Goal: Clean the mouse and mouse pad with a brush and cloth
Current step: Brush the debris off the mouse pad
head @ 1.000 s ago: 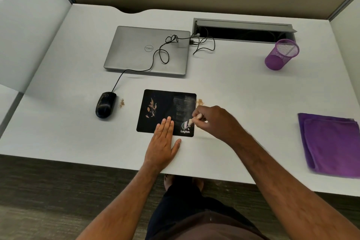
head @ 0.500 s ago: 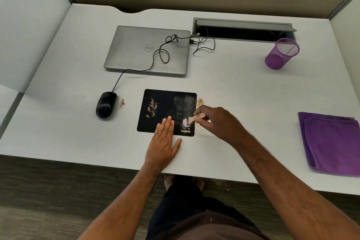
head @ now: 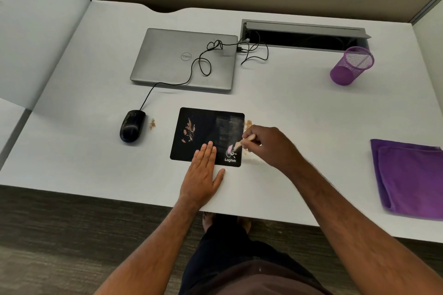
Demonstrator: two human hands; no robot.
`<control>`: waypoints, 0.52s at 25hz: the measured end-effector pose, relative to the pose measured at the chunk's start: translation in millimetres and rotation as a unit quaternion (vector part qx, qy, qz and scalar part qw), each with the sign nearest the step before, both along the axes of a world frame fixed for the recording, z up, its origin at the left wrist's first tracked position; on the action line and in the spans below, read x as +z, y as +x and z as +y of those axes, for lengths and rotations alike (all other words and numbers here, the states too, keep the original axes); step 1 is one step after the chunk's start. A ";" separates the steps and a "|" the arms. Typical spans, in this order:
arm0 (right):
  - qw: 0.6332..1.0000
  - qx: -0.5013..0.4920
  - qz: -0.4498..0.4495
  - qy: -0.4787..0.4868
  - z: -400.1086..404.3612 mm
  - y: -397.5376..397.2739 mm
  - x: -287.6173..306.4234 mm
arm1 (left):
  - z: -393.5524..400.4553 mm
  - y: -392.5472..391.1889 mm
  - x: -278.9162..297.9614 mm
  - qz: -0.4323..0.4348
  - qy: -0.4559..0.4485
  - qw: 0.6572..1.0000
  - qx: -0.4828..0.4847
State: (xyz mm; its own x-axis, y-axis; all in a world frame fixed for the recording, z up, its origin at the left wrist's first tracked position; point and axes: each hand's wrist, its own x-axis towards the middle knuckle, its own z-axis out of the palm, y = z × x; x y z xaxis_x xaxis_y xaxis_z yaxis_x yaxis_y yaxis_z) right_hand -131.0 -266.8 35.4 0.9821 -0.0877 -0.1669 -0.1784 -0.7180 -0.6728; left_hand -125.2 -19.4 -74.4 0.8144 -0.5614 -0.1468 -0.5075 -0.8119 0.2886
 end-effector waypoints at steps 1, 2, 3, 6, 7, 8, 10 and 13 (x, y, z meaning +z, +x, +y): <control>1.000 0.004 0.007 -0.009 3.2 1.7 -3.7 | 0.1 0.1 -0.6 -0.001 0.001 1.000 -0.001; 1.000 -0.003 0.006 -0.025 4.6 4.0 -6.7 | 0.3 -0.2 -1.1 -0.001 0.001 1.000 -0.002; 0.999 -0.018 -0.001 -0.043 3.9 7.2 -8.5 | 0.3 -0.1 -1.5 -0.002 0.000 1.000 -0.002; 0.996 -0.046 -0.026 -0.072 -2.3 13.8 -8.6 | 0.2 0.2 -1.4 -0.001 -0.005 1.000 -0.002; 0.996 -0.044 -0.037 -0.062 -3.2 14.1 -7.5 | 0.3 -0.2 -1.3 -0.003 -0.006 1.000 -0.002; 0.997 -0.037 -0.045 -0.043 -3.0 13.6 -6.7 | 0.4 -0.2 -0.8 -0.004 -0.005 1.000 -0.002; 0.999 -0.003 -0.039 -0.007 -1.2 9.9 -7.5 | 0.2 0.1 -0.5 -0.002 -0.006 1.000 -0.003; 0.999 0.014 -0.025 -0.031 0.8 9.1 -11.5 | 0.9 -0.2 -0.9 -0.003 -0.006 1.000 -0.002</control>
